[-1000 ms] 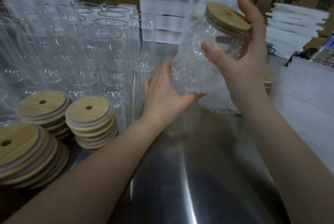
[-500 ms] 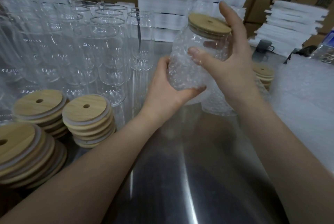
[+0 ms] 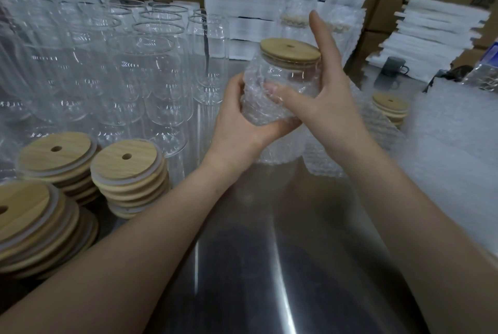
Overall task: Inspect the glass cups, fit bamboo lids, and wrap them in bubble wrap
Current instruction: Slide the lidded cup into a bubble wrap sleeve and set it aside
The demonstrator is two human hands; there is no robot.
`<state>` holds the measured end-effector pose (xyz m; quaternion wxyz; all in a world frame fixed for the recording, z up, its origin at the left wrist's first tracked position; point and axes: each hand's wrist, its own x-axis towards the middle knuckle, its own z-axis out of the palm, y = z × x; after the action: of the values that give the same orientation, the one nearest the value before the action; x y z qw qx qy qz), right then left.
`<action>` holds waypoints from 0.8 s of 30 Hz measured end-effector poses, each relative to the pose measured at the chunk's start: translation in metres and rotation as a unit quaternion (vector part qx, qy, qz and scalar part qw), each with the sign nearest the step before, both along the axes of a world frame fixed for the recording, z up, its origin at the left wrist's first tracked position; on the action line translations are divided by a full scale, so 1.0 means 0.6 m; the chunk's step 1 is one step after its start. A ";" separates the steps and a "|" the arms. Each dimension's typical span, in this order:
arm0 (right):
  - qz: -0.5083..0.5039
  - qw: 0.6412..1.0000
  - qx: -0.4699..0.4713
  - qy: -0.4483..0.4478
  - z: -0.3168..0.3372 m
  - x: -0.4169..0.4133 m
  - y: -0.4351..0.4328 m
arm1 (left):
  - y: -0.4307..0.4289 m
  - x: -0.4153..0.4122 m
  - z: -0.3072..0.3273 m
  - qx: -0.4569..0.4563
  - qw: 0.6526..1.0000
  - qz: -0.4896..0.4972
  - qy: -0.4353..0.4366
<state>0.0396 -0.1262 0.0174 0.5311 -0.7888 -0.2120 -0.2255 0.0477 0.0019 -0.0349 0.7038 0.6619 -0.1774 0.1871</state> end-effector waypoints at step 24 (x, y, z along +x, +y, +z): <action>-0.015 0.963 0.264 0.058 0.026 0.013 -0.044 | 0.028 0.022 -0.018 0.048 0.986 -0.133 0.087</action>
<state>0.0473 -0.1525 0.0332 0.7285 -0.6351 -0.1025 -0.2354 0.0606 0.0189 -0.0457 0.7027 0.6791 -0.2110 0.0245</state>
